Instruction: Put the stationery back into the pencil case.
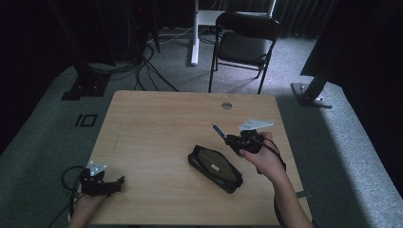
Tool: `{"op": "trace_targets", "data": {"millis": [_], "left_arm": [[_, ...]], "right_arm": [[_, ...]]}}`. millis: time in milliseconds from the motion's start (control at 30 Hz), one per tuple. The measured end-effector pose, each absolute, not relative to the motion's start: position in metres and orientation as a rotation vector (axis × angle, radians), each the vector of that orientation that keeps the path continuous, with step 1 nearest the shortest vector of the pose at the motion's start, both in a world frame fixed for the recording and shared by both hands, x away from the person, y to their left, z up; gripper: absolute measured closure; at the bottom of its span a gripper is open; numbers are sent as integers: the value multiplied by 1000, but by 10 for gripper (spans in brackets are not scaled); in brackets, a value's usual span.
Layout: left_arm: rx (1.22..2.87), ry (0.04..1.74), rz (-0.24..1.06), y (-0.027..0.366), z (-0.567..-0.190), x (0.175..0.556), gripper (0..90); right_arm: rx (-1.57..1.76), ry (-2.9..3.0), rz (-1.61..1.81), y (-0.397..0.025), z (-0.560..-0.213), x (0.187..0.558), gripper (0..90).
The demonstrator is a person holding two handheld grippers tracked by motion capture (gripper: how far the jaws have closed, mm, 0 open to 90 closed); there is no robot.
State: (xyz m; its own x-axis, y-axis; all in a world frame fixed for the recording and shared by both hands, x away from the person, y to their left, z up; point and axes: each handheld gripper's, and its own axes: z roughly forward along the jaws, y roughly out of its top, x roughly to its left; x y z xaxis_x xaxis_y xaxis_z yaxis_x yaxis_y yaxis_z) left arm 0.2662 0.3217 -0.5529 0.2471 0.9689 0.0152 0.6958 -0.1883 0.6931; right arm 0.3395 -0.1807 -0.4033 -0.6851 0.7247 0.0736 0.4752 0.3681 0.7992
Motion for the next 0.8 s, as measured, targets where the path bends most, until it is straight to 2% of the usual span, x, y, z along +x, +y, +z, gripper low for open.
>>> {"op": "trace_targets", "data": {"millis": [533, 800], "left_arm": [[1958, 1512, 627, 322, -553, 266, 3], [1958, 1512, 626, 322, -553, 266, 3]], "right_arm": [[936, 2439, 1252, -163, -404, 324, 795], [904, 2503, 1206, -151, -415, 323, 795]]}}
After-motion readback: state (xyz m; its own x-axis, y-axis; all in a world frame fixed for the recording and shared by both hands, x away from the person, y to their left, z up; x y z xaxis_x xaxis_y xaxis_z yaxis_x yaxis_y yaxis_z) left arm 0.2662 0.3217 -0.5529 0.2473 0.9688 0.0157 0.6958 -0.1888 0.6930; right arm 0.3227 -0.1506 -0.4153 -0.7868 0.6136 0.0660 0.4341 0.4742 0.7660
